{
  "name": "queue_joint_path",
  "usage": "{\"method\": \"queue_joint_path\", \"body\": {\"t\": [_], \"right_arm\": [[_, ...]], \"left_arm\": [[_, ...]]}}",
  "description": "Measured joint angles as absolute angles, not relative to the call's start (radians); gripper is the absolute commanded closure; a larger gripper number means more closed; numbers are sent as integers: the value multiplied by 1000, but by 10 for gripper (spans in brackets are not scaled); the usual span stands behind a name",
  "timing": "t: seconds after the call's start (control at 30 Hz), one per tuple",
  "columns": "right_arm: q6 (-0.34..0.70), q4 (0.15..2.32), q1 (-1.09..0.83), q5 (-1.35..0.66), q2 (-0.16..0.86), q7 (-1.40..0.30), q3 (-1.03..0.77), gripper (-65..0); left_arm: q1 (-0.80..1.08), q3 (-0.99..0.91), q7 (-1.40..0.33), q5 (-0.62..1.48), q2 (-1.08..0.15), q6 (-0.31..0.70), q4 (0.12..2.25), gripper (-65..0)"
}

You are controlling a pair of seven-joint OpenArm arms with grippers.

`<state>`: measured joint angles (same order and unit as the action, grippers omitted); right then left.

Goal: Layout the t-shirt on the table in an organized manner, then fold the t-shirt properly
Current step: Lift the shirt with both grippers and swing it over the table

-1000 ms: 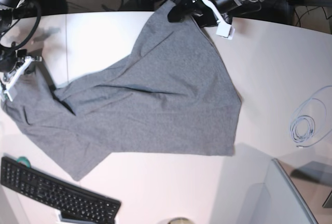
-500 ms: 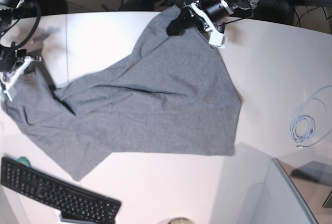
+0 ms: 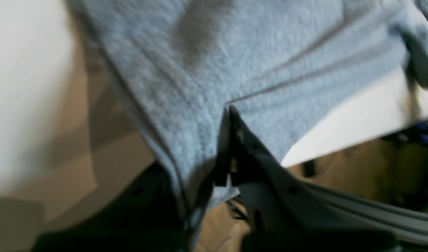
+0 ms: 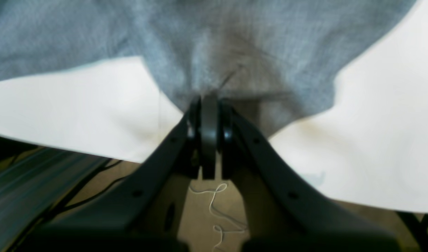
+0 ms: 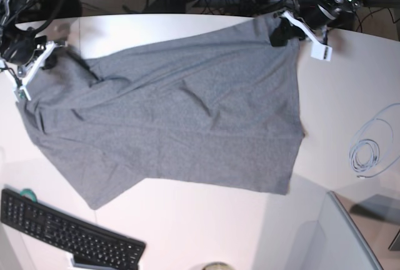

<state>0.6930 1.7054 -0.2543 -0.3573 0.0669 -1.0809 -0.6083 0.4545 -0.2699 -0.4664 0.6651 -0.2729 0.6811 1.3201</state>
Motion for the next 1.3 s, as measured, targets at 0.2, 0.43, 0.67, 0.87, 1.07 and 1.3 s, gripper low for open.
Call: {"method": "queue_joint_path", "body": {"t": [0.2, 0.43, 0.67, 0.87, 1.07, 1.3], "right_arm": [[697, 1866, -252, -359, 47, -1145, -614, -2], [697, 1954, -261, -358, 50, -1267, -697, -2], [698, 1832, -193, -361, 62, -1264, -690, -2], [697, 1504, 57, -356, 222, -1200, -571, -2], [647, 1161, 397, -354, 348, -1083, -414, -2], [637, 1132, 710, -359, 467, -1062, -316, -2]], "left_arm": [[364, -278, -588, 667, -271, 689, 1433, 0], [295, -418, -718, 659, -283, 688, 1454, 0], [234, -313, -724, 567, -277, 688, 1414, 0], [26, -237, -722, 393, -193, 690, 1340, 0], [-334, -205, -735, 231, -108, 693, 1116, 0], [-709, -213, -718, 270, -95, 692, 1021, 0]]}}
